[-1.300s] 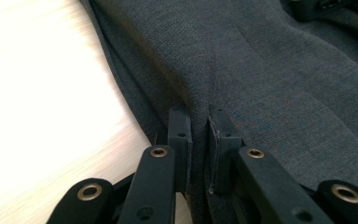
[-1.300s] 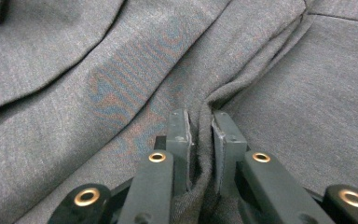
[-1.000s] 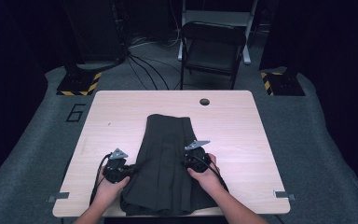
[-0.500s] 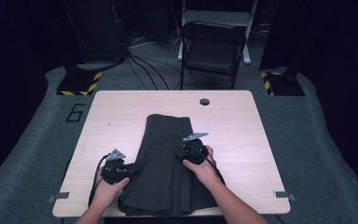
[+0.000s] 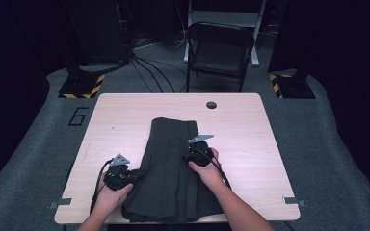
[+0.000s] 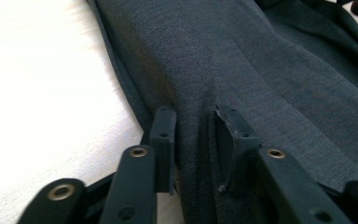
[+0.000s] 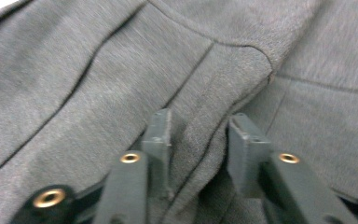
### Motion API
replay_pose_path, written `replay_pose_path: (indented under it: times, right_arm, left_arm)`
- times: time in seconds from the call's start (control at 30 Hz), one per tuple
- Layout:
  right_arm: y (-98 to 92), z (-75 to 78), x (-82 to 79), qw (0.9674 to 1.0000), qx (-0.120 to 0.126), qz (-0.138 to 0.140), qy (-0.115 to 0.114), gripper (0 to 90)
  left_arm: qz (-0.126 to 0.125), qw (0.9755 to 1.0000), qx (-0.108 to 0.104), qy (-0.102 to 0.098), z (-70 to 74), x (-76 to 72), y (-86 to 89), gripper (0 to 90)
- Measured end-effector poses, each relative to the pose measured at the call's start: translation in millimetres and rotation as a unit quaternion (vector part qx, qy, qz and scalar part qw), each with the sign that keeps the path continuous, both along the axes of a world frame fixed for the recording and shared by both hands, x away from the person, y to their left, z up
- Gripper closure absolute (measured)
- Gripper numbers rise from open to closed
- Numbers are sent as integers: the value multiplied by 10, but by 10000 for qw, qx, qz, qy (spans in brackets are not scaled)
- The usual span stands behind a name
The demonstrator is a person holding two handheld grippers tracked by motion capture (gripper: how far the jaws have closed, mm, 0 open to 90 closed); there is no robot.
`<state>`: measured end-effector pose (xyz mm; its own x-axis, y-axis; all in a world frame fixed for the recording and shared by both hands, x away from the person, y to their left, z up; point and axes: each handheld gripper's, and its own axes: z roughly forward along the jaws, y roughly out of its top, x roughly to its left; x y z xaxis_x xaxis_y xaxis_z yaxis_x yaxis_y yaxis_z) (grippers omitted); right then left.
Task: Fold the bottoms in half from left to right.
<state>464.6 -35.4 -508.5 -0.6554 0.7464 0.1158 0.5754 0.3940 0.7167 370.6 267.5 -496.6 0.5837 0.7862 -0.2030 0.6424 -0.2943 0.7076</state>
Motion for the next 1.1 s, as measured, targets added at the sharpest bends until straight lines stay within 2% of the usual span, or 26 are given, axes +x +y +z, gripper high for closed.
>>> replay_pose_path:
  times: [0.07,0.1,0.13,0.27,0.3,0.57,0.73,0.8,0.93,1.03,1.1]
  right_arm:
    - [19,36,-26,9999,-16,-16,-137,707]
    - [24,61,-46,9999,-16,-23,-120,731]
    - [23,81,-48,9997,-33,20,-223,749]
    - [48,193,-110,9993,-27,11,-374,788]
    - [47,229,-117,9988,-41,69,-477,792]
    - [-32,627,-214,9977,147,62,-665,804]
    - [-139,869,-243,9970,297,-24,-710,810]
    - [-180,943,-240,9973,261,10,-681,810]
    - [-258,922,-164,9982,7,-101,-587,810]
    - [-325,763,-54,9990,-113,-209,-390,809]
    - [-355,657,-2,9991,-190,-264,-279,808]
  left_arm:
    - [57,10000,16,-77,12,-11,-14,750]
    - [32,10000,55,-66,27,-14,-13,767]
    - [11,9999,79,-81,33,-15,-16,776]
    - [48,9997,139,-173,52,-27,-38,802]
    - [27,9997,161,-198,66,-30,-36,806]
    - [-3,9991,-11,-426,174,-76,-100,803]
    - [-218,9979,-176,-585,250,-116,-178,751]
    - [-325,9979,-210,-518,243,-120,-214,721]
    - [-467,9977,-147,-463,195,-118,-285,655]
    - [-590,9973,25,-433,162,-109,-315,619]
    - [-551,9977,88,-397,122,-95,-324,594]
